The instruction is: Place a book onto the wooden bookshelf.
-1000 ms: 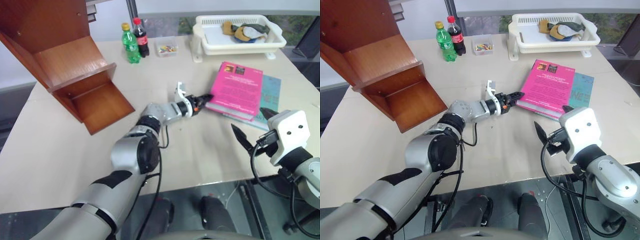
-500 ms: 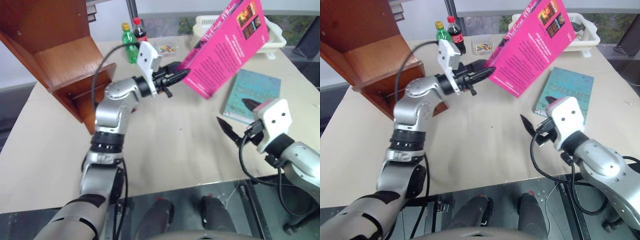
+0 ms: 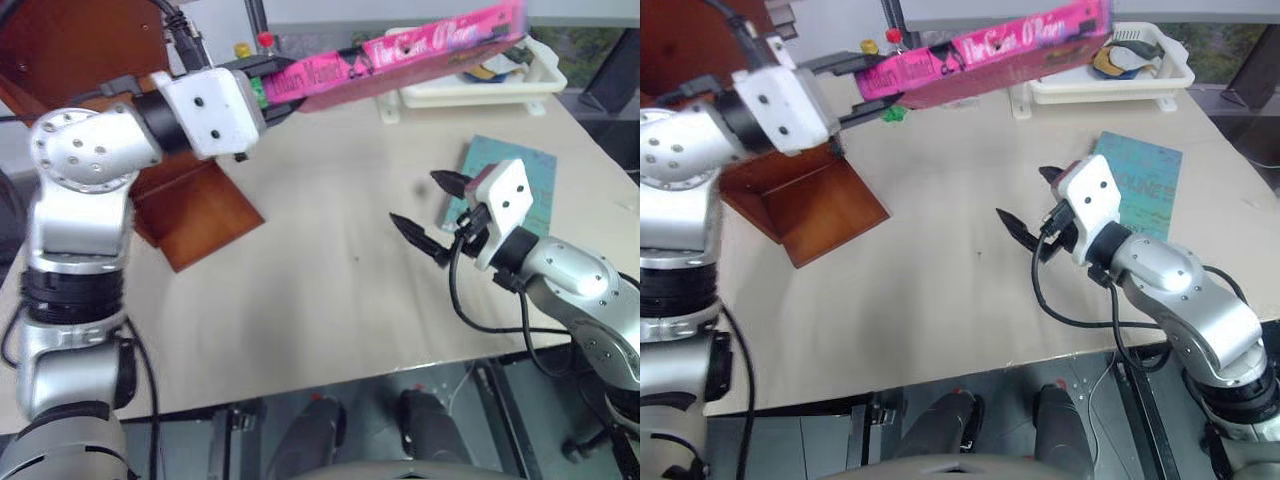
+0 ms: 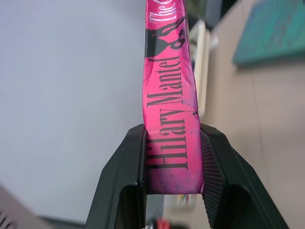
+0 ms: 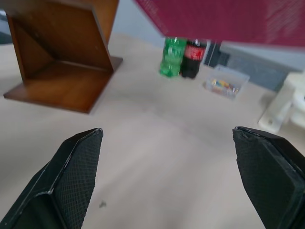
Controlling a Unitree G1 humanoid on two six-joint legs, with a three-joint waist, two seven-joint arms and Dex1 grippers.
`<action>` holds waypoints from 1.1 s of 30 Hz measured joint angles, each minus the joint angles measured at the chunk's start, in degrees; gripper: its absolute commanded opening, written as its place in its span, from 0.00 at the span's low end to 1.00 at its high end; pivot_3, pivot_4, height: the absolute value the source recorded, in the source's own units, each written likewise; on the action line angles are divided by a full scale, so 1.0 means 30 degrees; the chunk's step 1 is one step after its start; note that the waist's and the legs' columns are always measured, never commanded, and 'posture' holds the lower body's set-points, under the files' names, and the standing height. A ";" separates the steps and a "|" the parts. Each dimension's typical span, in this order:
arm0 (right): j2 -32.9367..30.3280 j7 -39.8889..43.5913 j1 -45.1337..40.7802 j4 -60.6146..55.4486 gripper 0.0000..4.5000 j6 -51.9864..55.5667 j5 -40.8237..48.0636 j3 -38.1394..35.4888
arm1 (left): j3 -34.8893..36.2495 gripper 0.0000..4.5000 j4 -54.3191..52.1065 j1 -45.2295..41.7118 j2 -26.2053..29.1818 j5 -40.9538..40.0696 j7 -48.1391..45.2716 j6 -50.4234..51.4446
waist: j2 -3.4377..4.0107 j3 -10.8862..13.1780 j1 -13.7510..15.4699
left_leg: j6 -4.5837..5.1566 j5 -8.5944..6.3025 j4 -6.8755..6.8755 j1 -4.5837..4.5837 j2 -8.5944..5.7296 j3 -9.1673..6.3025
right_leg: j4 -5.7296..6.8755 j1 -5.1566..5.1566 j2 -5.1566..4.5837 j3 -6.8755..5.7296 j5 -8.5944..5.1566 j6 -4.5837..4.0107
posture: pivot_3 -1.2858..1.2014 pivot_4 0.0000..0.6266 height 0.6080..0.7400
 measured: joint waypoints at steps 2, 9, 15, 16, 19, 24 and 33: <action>0.0164 0.0474 -0.0381 0.0437 1.00 0.0059 0.0098 -0.0210 | 0.0809 0.23 -0.0309 0.0488 0.1012 0.0121 -0.0003 0.0293 | 0.0001 0.0001 -0.0081 | -0.0001 0.0000 -0.0013 0.0002 0.0004 0.0003 | 0.0001 -0.0012 0.0005 0.0001 -0.0001 -0.0001 | 0.52 0.24 1.00; 0.0019 0.2693 -0.1684 0.1784 1.00 0.0271 0.1391 -0.2334 | 0.3430 0.23 -0.0814 0.4251 0.3589 0.0801 -0.0139 0.1156 | 0.0008 0.0008 -0.0021 | 0.0001 -0.0001 -0.0024 0.0004 0.0018 0.0010 | 0.0000 -0.0014 0.0009 0.0005 -0.0001 -0.0002 | 0.52 0.24 1.00; -0.0592 0.4742 -0.2343 0.2461 1.00 0.0367 0.2975 -0.3822 | 0.5818 0.23 -0.0918 0.6902 0.4263 0.1093 -0.0141 0.1230 | 0.0011 0.0014 -0.0106 | 0.0002 -0.0002 -0.0034 0.0008 0.0025 0.0017 | -0.0006 -0.0017 0.0009 0.0007 -0.0001 -0.0003 | 0.52 0.24 1.00; -0.0591 0.4833 -0.2442 0.2495 1.00 0.0367 0.3083 -0.3957 | 0.5943 0.23 -0.0895 0.7011 0.4269 0.1132 -0.0142 0.1233 | 0.0016 0.0017 -0.0108 | 0.0001 -0.0002 -0.0035 0.0008 0.0029 0.0020 | -0.0003 -0.0019 0.0010 0.0008 -0.0001 -0.0003 | 0.52 0.24 1.00; -0.0287 0.5437 -0.3074 0.2716 1.00 0.0313 0.3814 -0.4265 | 0.7329 0.23 -0.1020 0.8478 0.4366 0.1187 -0.0254 0.1155 | 0.0018 0.0018 -0.0147 | 0.0000 -0.0003 -0.0049 0.0020 0.0053 0.0032 | -0.0001 -0.0023 0.0023 0.0016 -0.0002 -0.0005 | 0.52 0.24 1.00; 0.0673 0.5647 -0.3756 0.2855 1.00 -0.0094 0.3886 -0.4094 | 0.9159 0.23 -0.0863 1.0650 0.4484 0.1903 -0.0337 0.0881 | 0.0019 0.0018 -0.0071 | 0.0001 -0.0004 -0.0046 0.0015 0.0049 0.0039 | -0.0002 -0.0022 0.0016 0.0016 0.0000 -0.0006 | 0.52 0.24 1.00; 0.1224 0.6682 -0.4039 0.3284 1.00 -0.0629 0.3644 -0.3855 | 1.2015 0.23 -0.1562 1.3368 0.4122 0.1244 -0.1415 0.1202 | 0.0027 0.0022 -0.0076 | 0.0002 -0.0006 -0.0053 0.0012 0.0053 0.0037 | -0.0007 -0.0027 0.0015 0.0013 0.0000 -0.0008 | 0.52 0.24 1.00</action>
